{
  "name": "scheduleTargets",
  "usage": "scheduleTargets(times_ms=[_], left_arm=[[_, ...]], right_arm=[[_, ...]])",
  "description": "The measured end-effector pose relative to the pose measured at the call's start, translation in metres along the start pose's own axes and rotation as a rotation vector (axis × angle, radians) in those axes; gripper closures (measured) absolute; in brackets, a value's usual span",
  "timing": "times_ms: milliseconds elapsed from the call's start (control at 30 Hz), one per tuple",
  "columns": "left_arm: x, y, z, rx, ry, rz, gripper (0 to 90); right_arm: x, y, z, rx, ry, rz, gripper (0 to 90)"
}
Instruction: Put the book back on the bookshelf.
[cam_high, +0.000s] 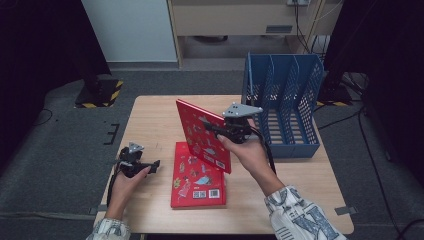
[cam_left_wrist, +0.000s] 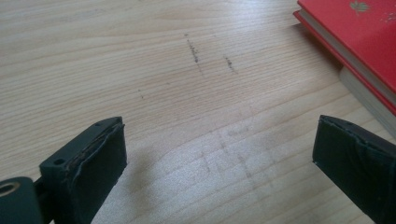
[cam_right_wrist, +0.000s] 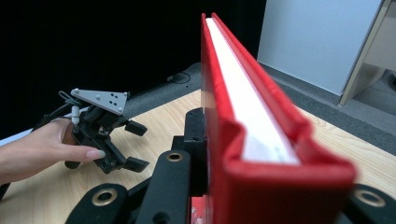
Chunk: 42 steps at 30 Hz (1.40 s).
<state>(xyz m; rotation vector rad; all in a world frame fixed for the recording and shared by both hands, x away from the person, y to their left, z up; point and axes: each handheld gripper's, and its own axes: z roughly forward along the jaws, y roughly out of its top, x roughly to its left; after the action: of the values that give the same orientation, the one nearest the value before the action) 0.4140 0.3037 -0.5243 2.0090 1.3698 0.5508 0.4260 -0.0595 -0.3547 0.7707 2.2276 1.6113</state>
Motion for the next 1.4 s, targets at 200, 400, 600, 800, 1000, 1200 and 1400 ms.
scheduleTargets(times_ms=[200,400,600,800,1000,1200,1400], left_arm=[[-0.001,0.0,0.0,0.005,-0.001,0.009,2.8],[-0.002,-0.001,0.002,0.018,0.0,0.022,2.8],[-0.002,-0.001,0.003,0.028,0.008,0.026,2.8],[-0.002,-0.001,0.004,0.035,0.01,0.03,2.9],[-0.002,-0.002,0.004,0.039,0.013,0.031,2.9],[-0.001,-0.002,0.005,0.048,0.018,0.03,2.9],[-0.003,-0.003,0.008,0.059,0.012,0.032,2.2]], right_arm=[[-0.001,0.0,-0.002,-0.001,-0.004,-0.002,79.3],[-0.003,0.0,-0.006,-0.004,-0.009,-0.001,79.3],[-0.004,0.0,-0.007,-0.009,-0.017,0.003,79.3],[-0.007,0.001,-0.011,-0.015,-0.023,0.009,79.3],[-0.008,0.001,-0.015,-0.021,-0.028,0.007,79.3],[-0.008,0.001,-0.019,-0.025,-0.03,0.011,79.3],[-0.007,0.0,-0.023,-0.022,-0.034,0.007,79.3]])
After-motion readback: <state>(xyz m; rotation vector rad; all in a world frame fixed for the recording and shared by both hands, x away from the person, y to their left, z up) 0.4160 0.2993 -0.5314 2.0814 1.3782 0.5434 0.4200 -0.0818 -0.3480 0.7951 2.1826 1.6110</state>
